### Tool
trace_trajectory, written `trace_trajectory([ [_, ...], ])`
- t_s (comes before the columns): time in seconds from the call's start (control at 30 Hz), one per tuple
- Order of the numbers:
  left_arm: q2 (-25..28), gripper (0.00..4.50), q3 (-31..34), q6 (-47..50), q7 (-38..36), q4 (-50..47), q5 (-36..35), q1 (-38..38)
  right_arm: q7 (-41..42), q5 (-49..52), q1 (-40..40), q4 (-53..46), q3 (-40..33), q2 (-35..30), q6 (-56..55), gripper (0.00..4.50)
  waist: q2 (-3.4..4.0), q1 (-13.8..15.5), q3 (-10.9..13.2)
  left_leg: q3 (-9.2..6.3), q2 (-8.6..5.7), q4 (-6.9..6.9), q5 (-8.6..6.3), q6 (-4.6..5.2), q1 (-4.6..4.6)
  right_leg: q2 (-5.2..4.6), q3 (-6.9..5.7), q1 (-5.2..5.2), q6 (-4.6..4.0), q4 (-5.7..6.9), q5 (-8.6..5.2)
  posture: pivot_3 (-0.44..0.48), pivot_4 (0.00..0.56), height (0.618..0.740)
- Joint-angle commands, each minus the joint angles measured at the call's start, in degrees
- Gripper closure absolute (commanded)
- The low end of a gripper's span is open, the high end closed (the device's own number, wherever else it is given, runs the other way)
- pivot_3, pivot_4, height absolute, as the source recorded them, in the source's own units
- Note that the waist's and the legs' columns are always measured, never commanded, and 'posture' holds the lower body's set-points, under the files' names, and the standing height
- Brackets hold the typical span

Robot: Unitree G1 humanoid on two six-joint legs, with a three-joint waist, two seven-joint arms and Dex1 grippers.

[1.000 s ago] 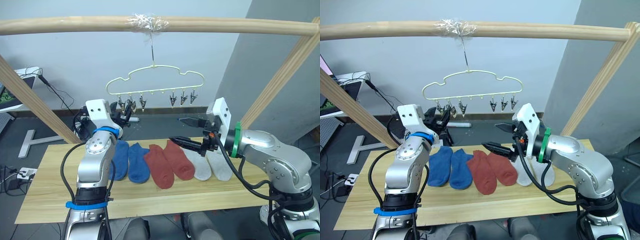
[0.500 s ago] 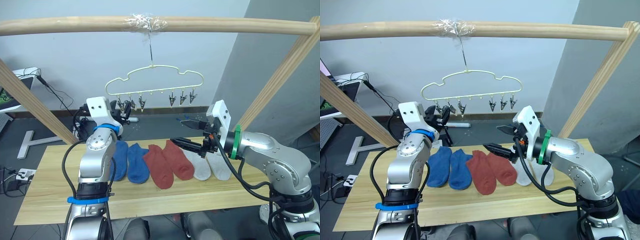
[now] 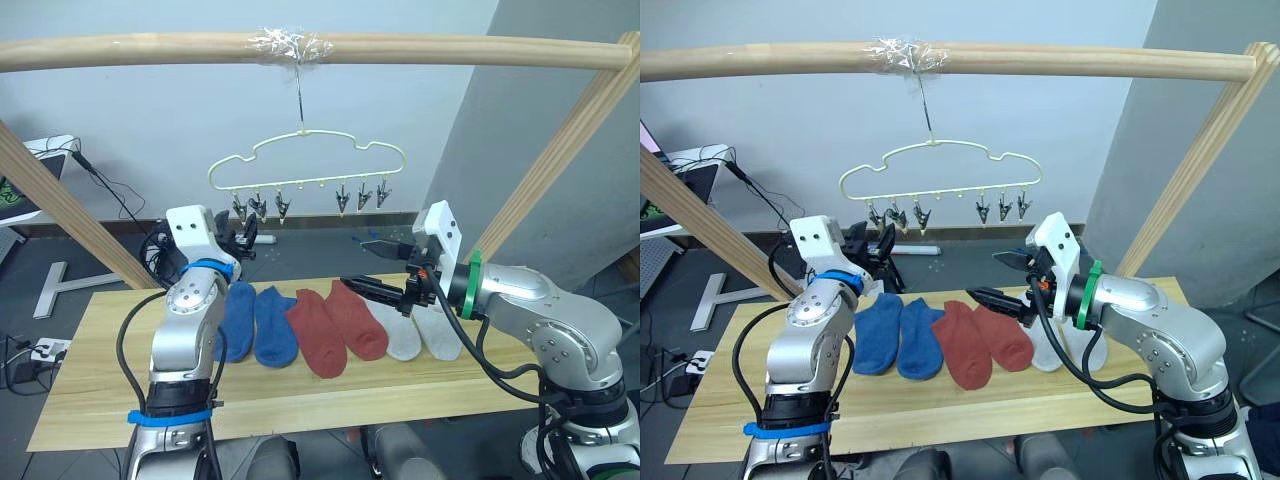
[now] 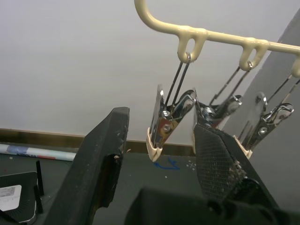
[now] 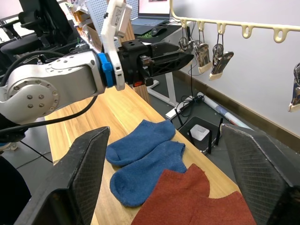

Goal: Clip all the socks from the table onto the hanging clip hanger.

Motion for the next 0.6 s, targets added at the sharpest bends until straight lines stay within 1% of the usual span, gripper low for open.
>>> trace_trajectory([
  [0.03,-0.03,2.00,-0.04,-2.36,0.81,1.20,1.20,-2.03,-0.50,1.09,-0.03,-2.87,-0.25,0.21,-0.44,0.52,0.00,-0.12,0.00,-0.01,0.00,0.00,0.00,0.00,0.00,0.00,0.00,0.00,0.00,0.00,0.00,-0.273,0.174,0.740],
  [0.23,-0.16,2.00,0.23,-3.75,1.70,3.32,1.97,-3.26,-1.12,1.33,0.29,-3.42,-0.31,0.09,-0.20,0.52,0.00,-0.74,0.00,-0.01,0.01,-0.01,0.00,0.00,-0.03,0.00,0.01,-0.01,0.00,-0.02,0.00,-0.281,0.175,0.740],
  [0.6,-0.86,2.00,0.74,-4.00,3.45,5.16,1.92,-6.32,-1.44,1.36,0.64,-3.81,-0.25,0.13,0.02,0.52,0.00,-0.78,0.00,-0.02,-0.01,-0.01,0.00,0.00,-0.04,0.00,0.00,-0.01,0.01,-0.04,0.00,-0.282,0.175,0.740],
])
